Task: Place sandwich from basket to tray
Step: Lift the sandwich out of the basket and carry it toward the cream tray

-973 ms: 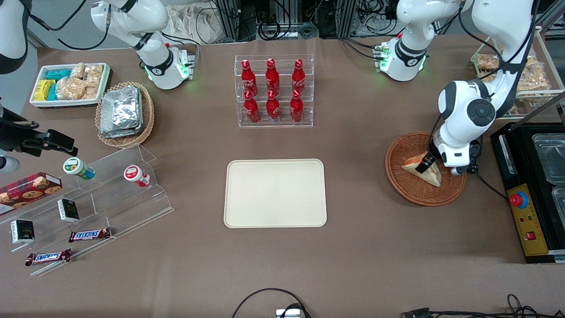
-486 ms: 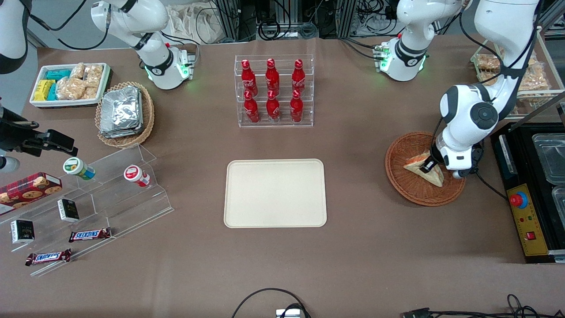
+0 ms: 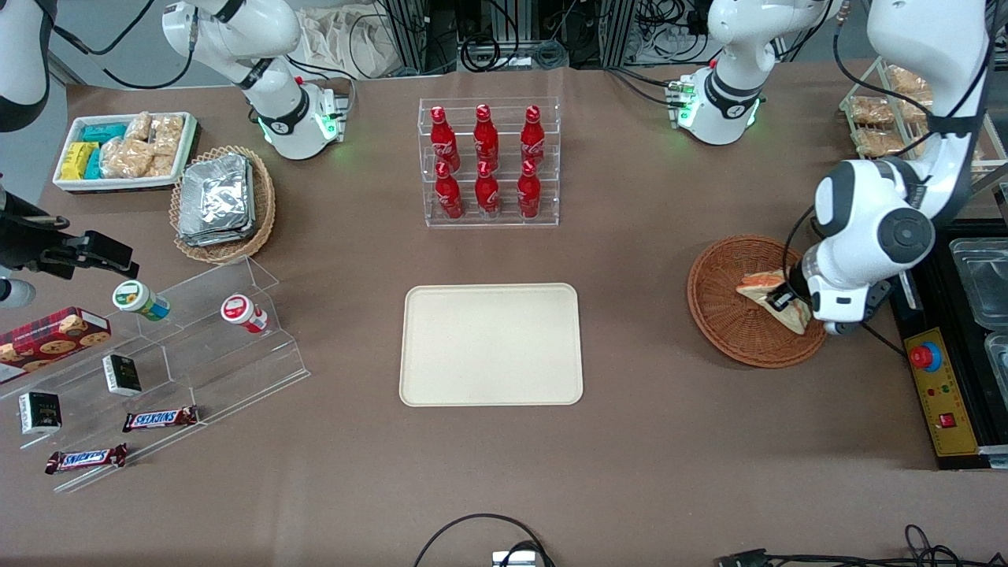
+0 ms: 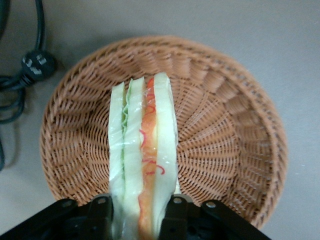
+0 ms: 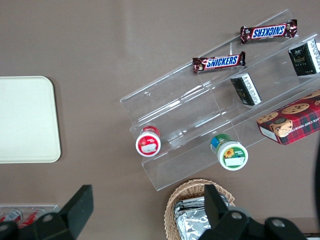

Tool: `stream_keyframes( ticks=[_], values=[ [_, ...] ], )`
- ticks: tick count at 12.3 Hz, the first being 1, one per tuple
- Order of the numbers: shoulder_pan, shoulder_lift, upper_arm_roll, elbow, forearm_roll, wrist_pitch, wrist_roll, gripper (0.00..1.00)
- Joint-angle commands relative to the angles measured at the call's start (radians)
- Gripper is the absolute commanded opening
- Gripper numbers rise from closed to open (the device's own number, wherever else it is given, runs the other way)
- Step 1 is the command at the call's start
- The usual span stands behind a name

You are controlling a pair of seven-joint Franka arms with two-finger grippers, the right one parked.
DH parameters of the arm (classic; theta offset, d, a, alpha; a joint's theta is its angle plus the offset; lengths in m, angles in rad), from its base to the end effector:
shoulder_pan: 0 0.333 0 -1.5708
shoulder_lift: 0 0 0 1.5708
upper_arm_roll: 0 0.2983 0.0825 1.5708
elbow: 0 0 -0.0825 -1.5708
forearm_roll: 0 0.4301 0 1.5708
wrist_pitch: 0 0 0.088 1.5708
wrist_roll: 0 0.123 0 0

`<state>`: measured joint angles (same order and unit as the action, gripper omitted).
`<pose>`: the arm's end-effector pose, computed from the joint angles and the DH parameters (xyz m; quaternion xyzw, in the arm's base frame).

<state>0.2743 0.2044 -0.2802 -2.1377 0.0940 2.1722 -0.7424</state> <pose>0.5741 -0.0008 0.2361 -0.9400 -0.3315 0.0715 0.0370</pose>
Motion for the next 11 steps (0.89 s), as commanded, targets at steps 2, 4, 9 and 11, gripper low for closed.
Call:
stream_keyframes(
  ticks=[2, 4, 9, 11],
  values=[
    [-0.004, 0.023, -0.023, 0.186, -0.013, -0.129, 0.064, 0.0],
    [-0.004, 0.036, -0.101, 0.362, -0.022, -0.326, 0.072, 0.0],
    [-0.101, 0.127, -0.195, 0.599, -0.008, -0.462, 0.255, 0.07],
    [-0.22, 0.199, -0.194, 0.65, -0.005, -0.46, 0.248, 0.07]
  ],
)
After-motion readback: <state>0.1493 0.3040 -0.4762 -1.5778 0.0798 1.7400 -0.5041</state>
